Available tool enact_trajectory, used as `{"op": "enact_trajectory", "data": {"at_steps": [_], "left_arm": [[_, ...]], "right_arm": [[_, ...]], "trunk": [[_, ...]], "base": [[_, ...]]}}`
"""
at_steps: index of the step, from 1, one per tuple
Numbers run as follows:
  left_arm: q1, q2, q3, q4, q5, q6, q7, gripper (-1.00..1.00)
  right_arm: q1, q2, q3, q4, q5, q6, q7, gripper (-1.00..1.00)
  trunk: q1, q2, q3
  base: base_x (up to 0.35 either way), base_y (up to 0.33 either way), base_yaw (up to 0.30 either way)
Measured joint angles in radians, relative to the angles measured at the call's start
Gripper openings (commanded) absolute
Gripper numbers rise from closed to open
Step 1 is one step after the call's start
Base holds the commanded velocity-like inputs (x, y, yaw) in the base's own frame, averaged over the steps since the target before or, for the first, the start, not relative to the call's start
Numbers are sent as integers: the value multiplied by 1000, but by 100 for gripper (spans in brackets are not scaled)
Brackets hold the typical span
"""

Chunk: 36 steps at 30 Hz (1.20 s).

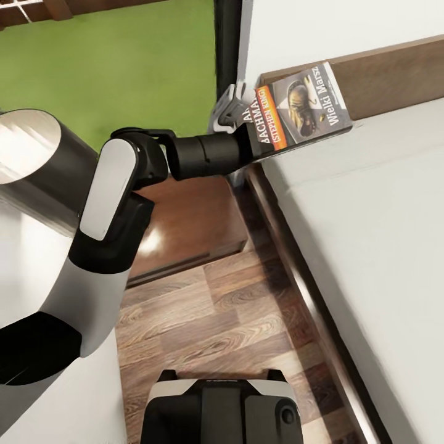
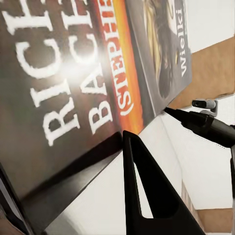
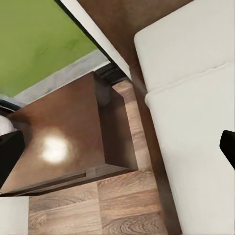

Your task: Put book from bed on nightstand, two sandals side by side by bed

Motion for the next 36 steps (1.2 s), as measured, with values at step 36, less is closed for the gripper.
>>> {"op": "enact_trajectory", "data": {"at_steps": [36], "left_arm": [[-31,-24,-43,0,0,-1,81,-100]], "right_arm": [[24,31,-2,-13,-1,0,4,100]], "trunk": [[1,0,4]], "base": [[-164,-91,150]]}}
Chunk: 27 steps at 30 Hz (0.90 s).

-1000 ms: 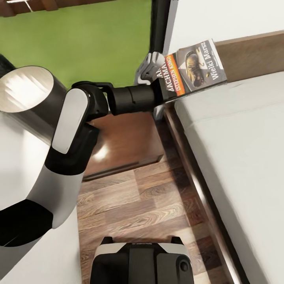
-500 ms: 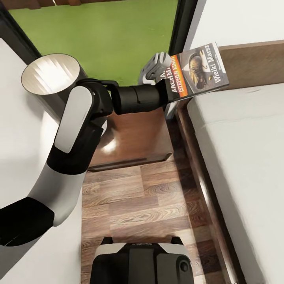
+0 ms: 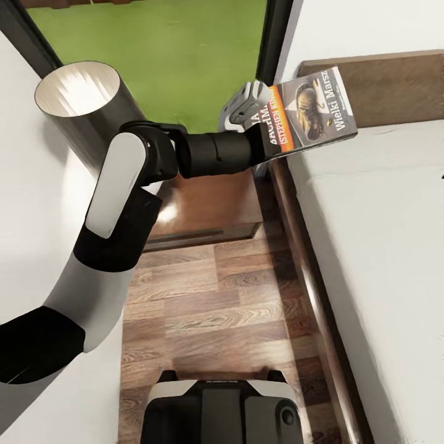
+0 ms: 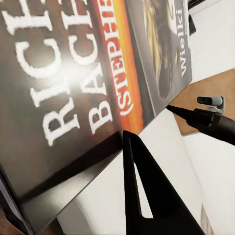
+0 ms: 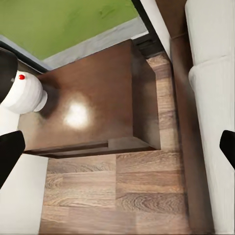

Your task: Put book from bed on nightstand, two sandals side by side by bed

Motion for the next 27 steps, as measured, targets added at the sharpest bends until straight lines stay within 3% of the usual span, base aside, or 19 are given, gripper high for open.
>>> {"op": "enact_trajectory", "data": {"at_steps": [12,27], "left_arm": [[-1,-2,-7,0,1,0,3,-100],[12,-7,-11,0,1,-1,6,-100]], "right_arm": [[10,4,0,-6,-1,0,1,100],[11,14,1,-6,1,0,0,100]], "trunk": [[0,0,0],[0,0,0]], "base": [[-267,-188,87],[-90,-71,249]]}}
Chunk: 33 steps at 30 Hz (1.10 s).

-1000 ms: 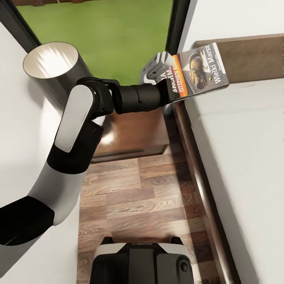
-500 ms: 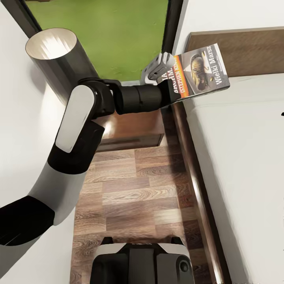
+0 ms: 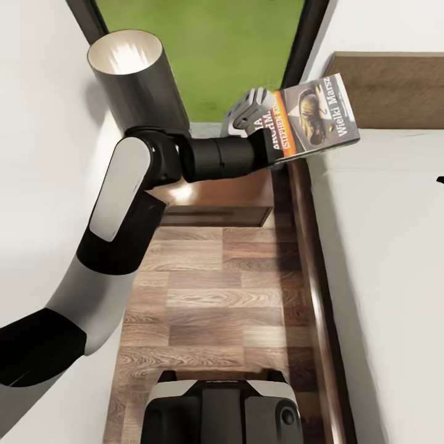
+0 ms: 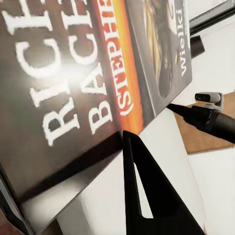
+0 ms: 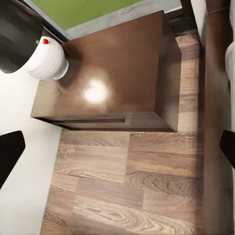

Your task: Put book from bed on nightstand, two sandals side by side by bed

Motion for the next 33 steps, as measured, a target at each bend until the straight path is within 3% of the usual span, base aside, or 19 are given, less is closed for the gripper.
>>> {"op": "enact_trajectory", "data": {"at_steps": [10,13,19,33], "left_arm": [[98,8,4,0,-1,2,17,-100],[150,13,11,0,-3,5,20,-100],[188,17,27,-1,-1,1,24,-100],[218,18,54,0,5,-2,27,-100]], "right_arm": [[2,43,2,1,3,0,-1,100],[13,79,2,2,5,0,-2,100],[29,110,3,0,9,0,-3,100],[51,132,4,-1,11,0,-5,100]], "trunk": [[0,0,0],[0,0,0],[0,0,1],[0,0,18]], "base": [[-14,-11,283],[-5,-4,203],[-3,-2,107],[-1,-1,29]]}}
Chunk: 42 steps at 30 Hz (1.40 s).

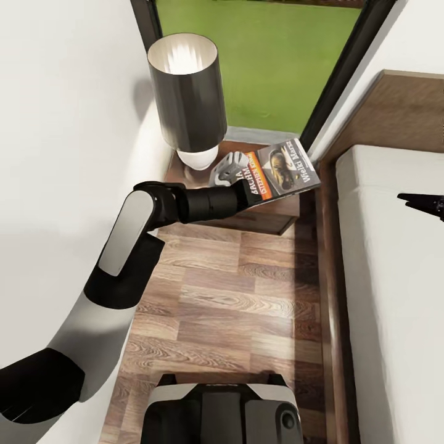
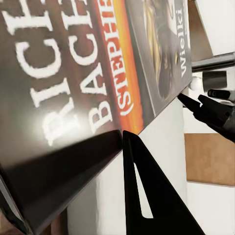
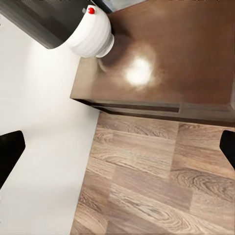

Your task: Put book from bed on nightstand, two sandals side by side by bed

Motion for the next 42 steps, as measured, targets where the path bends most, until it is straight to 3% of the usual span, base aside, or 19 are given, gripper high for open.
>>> {"op": "enact_trajectory", "data": {"at_steps": [8,26,33,36,42], "left_arm": [[12,-3,5,0,2,0,1,-100],[14,-4,8,0,6,1,2,-100],[14,-2,8,3,46,1,2,-100],[14,1,8,4,86,1,2,-100],[16,9,9,6,108,2,2,-100]], "right_arm": [[43,10,1,-2,1,0,-2,100],[71,48,0,-14,0,0,-1,100],[75,61,0,-17,-1,0,0,100],[77,68,1,-19,-2,0,1,100],[79,80,2,-19,-2,0,0,100]], "trunk": [[0,0,13],[0,0,42],[0,0,54],[0,0,59],[0,0,69]], "base": [[0,0,6],[0,0,1],[0,0,0],[0,0,0],[0,0,0]]}}
